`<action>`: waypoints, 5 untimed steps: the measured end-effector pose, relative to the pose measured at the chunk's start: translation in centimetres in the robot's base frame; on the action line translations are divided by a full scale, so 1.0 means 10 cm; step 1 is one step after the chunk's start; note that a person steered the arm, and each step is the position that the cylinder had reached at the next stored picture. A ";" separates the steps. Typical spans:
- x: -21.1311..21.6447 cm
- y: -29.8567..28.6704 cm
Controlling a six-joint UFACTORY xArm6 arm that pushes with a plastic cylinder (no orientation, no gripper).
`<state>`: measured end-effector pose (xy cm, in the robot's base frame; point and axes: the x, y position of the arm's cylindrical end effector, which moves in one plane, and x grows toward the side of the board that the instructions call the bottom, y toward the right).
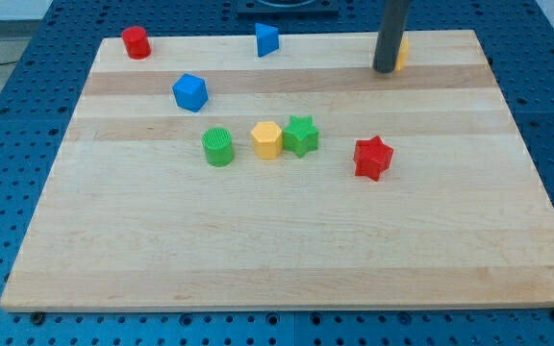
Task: Locate the red star to the left center of the board
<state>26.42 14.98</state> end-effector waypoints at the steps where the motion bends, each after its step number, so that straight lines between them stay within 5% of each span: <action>1: -0.23 0.19; 3: -0.30 0.18; 5: -0.15 -0.62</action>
<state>24.92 8.78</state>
